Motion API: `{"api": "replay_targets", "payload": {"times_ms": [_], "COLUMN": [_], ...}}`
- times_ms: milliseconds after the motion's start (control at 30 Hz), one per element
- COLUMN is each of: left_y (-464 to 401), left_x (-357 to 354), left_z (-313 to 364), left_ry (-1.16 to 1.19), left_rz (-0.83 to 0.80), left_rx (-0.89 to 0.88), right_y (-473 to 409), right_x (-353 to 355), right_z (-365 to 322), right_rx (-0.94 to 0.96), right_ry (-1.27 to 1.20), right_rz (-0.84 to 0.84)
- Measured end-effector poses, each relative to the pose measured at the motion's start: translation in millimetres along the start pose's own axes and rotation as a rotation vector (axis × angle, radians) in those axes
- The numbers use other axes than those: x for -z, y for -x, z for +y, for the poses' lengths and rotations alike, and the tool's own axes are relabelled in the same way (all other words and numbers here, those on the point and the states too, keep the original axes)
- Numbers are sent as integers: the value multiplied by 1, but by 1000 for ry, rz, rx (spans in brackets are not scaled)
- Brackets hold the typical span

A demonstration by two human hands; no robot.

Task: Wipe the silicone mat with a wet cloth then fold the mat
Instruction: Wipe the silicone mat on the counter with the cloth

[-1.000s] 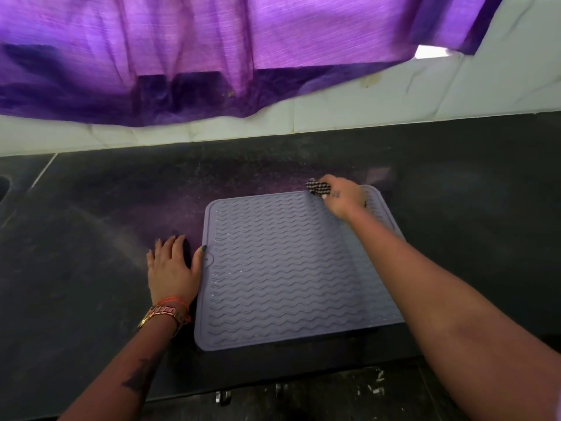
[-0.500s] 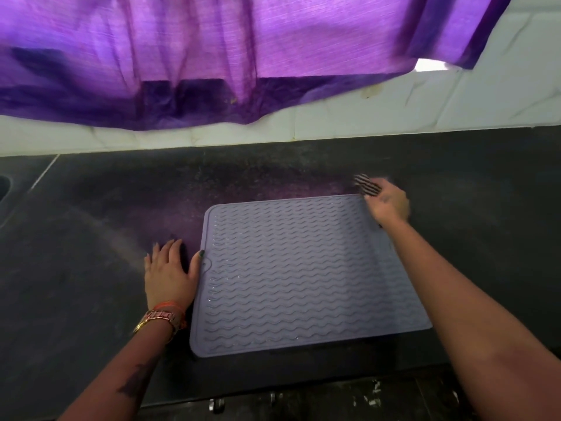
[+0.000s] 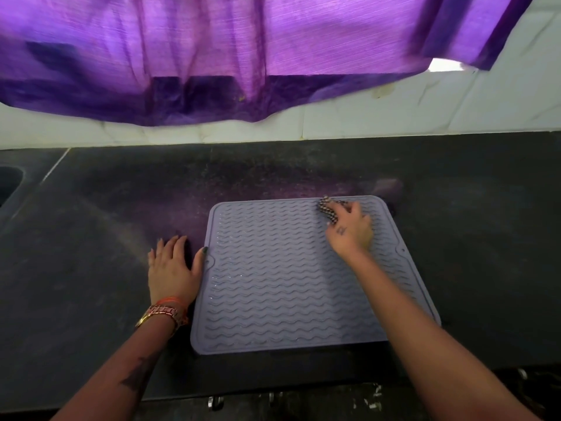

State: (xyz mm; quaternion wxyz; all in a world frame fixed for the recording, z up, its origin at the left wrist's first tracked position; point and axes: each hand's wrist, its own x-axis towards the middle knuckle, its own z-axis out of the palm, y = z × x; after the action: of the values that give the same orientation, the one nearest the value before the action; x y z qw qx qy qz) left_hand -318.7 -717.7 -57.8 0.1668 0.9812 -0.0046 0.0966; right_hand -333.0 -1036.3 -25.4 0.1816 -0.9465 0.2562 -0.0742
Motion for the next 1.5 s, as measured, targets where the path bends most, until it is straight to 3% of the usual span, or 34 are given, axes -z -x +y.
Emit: {"api": "replay_targets", "payload": {"times_ms": [100, 133, 267, 367, 600, 700, 800, 933, 1033, 1100, 1167, 1300, 1500], "left_y": [0, 0, 0, 0, 0, 1, 1, 1, 2, 2, 1, 2, -2], "left_x": [0, 0, 0, 0, 1, 2, 3, 3, 3, 4, 4, 5, 3], "left_z": [0, 0, 0, 0, 1, 1, 1, 1, 1, 1, 1, 3, 2], "left_ry": [10, 11, 1, -1, -6, -10, -14, 1, -3, -8, -13, -59, -137], "left_rz": [2, 1, -7, -9, -22, -28, -40, -44, -47, -54, -53, -55, -75], "left_rx": [1, 2, 3, 0, 4, 6, 7, 1, -11, -12, -17, -33, -96], "right_y": [-6, -8, 1, 23, 65, 72, 56, 19, 2, 5, 11, 26, 62], "right_x": [13, 21, 45, 41, 2, -11, 0, 30, 40, 35, 26, 9, -26], "right_z": [1, 7, 51, 64, -11, -32, -32, 11, 47, 48, 34, -11, -87], "right_rx": [24, -7, -151, -239, 9, 129, 204, 113, -153, -230, -198, -170, 55], "right_ry": [-438, -522, -264, -68, 77, -14, -327, -286, -83, 45, 142, 111, 93], "right_rz": [-132, -94, 210, 132, 54, 13, -49, 229, 124, 50, 84, 74, -12]}}
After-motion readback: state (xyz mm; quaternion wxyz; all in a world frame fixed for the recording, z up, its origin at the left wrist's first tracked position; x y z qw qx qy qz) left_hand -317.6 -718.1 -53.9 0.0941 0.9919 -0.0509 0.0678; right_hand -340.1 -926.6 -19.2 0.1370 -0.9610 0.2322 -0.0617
